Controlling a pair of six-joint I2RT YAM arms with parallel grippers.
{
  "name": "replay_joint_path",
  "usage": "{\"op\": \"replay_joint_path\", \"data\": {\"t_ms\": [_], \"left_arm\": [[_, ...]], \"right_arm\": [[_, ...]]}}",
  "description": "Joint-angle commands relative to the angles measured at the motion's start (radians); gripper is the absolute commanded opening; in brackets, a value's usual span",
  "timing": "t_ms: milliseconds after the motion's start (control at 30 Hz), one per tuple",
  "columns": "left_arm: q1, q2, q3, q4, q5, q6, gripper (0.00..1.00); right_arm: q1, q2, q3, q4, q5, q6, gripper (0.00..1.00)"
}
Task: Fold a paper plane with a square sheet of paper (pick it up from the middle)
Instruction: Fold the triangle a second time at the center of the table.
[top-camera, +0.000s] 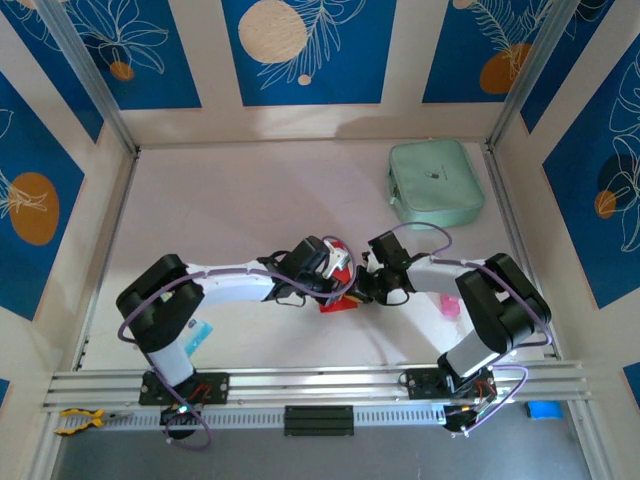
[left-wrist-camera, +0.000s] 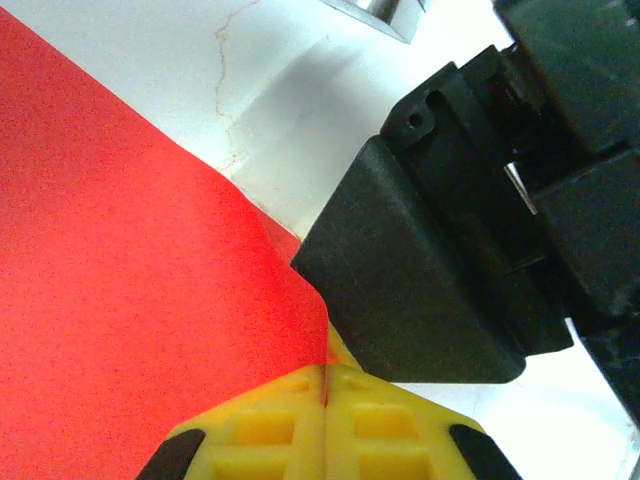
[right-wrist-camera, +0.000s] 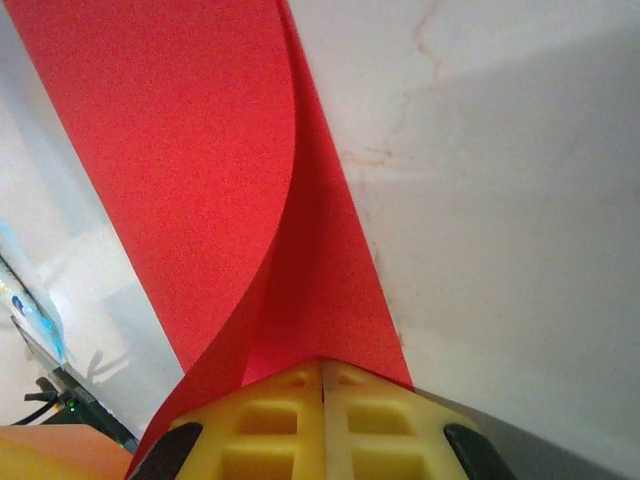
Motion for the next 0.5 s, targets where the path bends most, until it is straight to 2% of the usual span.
{"op": "replay_joint_path", "data": {"t_ms": [0, 467], "left_arm": [[0.025, 0.001, -0.006, 0.013, 0.014, -0.015, 0.00], [0.058, 0.011, -0.028, -0.022, -0.052, 0.004, 0.00]], "right_arm": [[-0.003, 0.009, -0.021, -0.084, 0.041, -0.020, 0.03], [-0.011, 0.004, -0.006, -0.106, 0.031, -0.039, 0.03]]}}
